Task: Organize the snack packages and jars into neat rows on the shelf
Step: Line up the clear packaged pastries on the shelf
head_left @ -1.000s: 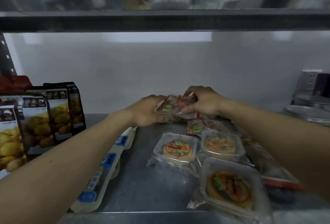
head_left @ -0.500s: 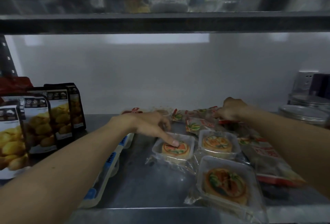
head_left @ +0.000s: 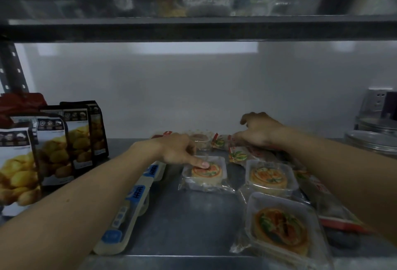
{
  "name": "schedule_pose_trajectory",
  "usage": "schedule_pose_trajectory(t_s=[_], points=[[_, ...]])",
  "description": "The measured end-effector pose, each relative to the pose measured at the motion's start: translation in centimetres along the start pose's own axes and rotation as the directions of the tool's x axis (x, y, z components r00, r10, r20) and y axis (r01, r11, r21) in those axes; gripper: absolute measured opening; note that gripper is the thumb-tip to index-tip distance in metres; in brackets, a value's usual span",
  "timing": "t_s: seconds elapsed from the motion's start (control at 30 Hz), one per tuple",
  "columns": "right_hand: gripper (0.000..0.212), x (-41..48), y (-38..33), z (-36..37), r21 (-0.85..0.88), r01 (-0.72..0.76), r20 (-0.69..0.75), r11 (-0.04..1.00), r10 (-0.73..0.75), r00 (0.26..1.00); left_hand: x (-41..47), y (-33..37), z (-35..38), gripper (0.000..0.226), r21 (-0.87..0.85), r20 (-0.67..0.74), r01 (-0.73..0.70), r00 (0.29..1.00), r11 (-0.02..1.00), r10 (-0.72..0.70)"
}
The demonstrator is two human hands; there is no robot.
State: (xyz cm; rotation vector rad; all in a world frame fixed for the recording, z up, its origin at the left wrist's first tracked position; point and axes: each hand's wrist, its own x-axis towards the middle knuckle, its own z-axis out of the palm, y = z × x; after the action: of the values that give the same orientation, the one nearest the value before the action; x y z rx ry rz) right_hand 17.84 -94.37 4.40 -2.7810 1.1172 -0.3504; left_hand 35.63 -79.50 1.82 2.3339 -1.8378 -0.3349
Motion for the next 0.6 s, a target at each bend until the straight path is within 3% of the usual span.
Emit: schedule_pose_trajectory(t_s=[0.2,0.33,0.47,0.6], points=[[0.065,1.3,-3.4,2.0,0.008,0.245,0.15,0.97,-0.243,0.958,0.0,-0.3,-0.3,0.081,0.127,-0.125,0.053,0.991,0.99,-0.037],[0.053,2.0,-4.8,3.5,0.092,0.296,0.246,0.951,-0.31,0.919,0.4,-0.6,-0.2,0.099,0.165,-0.061,0.085,0.995,0.983,-0.076],[0.057,2.8,-4.8,4.3,0.086,0.308,0.308,0.948,-0.319,0.896,1.4,-1.3,0.2,0.092,0.141,-0.012,0.07,0.998,0.988,-0.069],[0.057,3.6,-4.5,4.7,0.076,0.324,0.23,0.943,-0.333,0.914,2.3,-1.6,0.4,0.074,-0.035,0.019,0.005,1.0,0.999,-0.004]])
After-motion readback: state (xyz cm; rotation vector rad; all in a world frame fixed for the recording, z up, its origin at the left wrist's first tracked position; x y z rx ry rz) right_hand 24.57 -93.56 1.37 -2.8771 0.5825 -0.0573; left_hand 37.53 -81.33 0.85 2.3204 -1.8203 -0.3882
